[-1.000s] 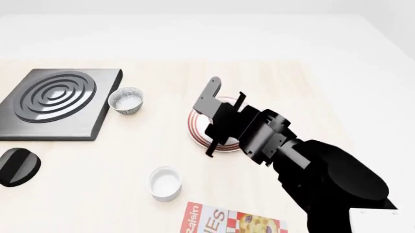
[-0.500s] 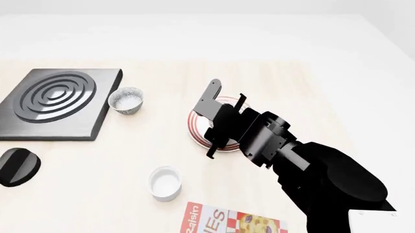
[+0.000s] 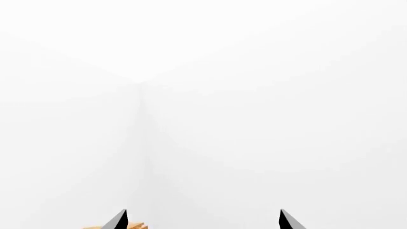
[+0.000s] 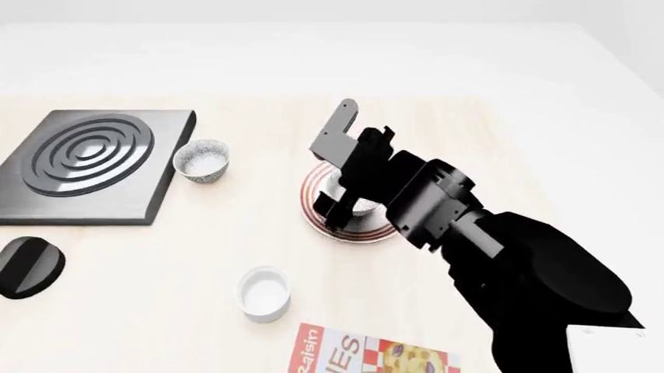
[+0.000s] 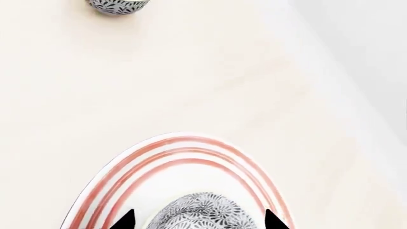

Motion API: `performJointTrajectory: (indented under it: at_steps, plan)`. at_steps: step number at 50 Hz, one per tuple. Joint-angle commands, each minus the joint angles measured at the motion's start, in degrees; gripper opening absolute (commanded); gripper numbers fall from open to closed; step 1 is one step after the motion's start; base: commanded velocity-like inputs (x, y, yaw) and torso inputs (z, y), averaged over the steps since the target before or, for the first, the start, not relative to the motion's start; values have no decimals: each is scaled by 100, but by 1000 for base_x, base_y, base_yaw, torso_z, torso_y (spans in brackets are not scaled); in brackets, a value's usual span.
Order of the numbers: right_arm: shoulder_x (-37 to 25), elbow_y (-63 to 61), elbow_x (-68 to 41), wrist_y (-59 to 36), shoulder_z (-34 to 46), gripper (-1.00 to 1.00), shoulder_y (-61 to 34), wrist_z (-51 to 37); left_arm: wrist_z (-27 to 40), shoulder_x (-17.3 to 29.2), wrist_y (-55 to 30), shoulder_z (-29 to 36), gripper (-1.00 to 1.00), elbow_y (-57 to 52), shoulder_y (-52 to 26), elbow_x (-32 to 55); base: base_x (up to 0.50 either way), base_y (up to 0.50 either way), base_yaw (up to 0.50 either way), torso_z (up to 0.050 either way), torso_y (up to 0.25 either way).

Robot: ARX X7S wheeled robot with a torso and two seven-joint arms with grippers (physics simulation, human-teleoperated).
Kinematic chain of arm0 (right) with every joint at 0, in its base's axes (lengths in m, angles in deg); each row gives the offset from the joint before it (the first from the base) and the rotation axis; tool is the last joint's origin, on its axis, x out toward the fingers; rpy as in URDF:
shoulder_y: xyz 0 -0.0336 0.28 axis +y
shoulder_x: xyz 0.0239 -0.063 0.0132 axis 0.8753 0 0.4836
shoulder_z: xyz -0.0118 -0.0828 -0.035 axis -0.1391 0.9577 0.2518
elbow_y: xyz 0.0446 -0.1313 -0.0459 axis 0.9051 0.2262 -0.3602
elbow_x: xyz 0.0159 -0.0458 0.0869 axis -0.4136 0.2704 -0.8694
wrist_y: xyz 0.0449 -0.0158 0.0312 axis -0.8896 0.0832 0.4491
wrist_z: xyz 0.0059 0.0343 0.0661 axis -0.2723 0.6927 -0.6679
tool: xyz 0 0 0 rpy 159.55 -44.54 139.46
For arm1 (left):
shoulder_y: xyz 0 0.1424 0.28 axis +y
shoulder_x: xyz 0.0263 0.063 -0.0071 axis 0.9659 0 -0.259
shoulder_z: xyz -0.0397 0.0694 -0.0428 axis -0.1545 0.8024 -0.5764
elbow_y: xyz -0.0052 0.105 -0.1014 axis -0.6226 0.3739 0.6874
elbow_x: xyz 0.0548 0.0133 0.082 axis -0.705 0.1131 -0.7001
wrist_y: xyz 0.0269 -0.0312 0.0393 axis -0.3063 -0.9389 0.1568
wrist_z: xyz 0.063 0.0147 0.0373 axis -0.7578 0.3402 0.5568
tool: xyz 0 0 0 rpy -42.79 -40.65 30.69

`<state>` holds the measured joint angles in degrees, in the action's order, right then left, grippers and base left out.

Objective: Pick the akita bowl next to the cookies box and place it on the plate.

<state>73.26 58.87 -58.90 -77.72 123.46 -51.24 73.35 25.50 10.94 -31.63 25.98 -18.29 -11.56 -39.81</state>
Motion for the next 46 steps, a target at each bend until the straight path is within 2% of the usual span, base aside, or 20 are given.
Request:
performJointTrajectory:
  at_steps: [1, 4, 7, 10, 15, 22, 32, 33, 34, 38, 44, 46]
  plan:
    - [-2, 130, -399, 321, -221, 100, -621, 271, 11, -1, -3, -13, 100, -1, 27, -14, 0, 0, 0, 0, 0]
    - [-32, 213, -489, 428, -338, 100, -979, 391, 17, 4, -4, -13, 100, 2, 22, -9, 0, 0, 0, 0, 0]
    - [-993, -1494, -624, -74, -397, 100, -1544, -48, 15, 5, -6, -63, 100, -8, 34, 6, 0, 0, 0, 0, 0]
    - [-1530, -2335, -780, -320, -529, 100, -1870, -258, 25, 14, 8, -9, 100, -3, 7, -8, 0, 0, 0, 0, 0]
    - [-2817, -4102, -1144, -649, -918, 100, -2469, -706, 54, 66, 23, 133, 100, 14, -97, 3, 0, 0, 0, 0, 0]
    - [-3978, -5398, -1389, -925, -1326, 100, -3097, -1093, 73, 111, 44, 268, 100, 33, -206, 14, 0, 0, 0, 0, 0]
    - [-6055, -7796, -2506, -787, -2667, 100, -3793, -2114, 95, 134, 30, 314, 100, 33, -232, 24, 0, 0, 0, 0, 0]
    - [-6914, -8583, -2865, -311, -3137, 100, -3800, -2776, 94, 157, 32, 319, 100, 20, -257, 42, 0, 0, 0, 0, 0]
    - [-7244, -8791, -3033, -116, -3277, 100, -3773, -2925, 96, 155, 33, 322, 100, 22, -257, 39, 0, 0, 0, 0, 0]
    - [-8064, -9417, -3371, 348, -3585, 100, -3758, -3292, 116, 171, 16, 325, 100, -2, -257, 42, 0, 0, 0, 0, 0]
    - [-8731, -9811, -3857, 1114, -3902, 100, -3840, -3797, 115, 177, 28, 319, 100, -14, -258, 48, 0, 0, 0, 0, 0]
    - [-8945, -9887, -4211, 1703, -3962, 100, -3850, -3929, 107, 166, 26, 274, 100, -17, -226, 47, 0, 0, 0, 0, 0]
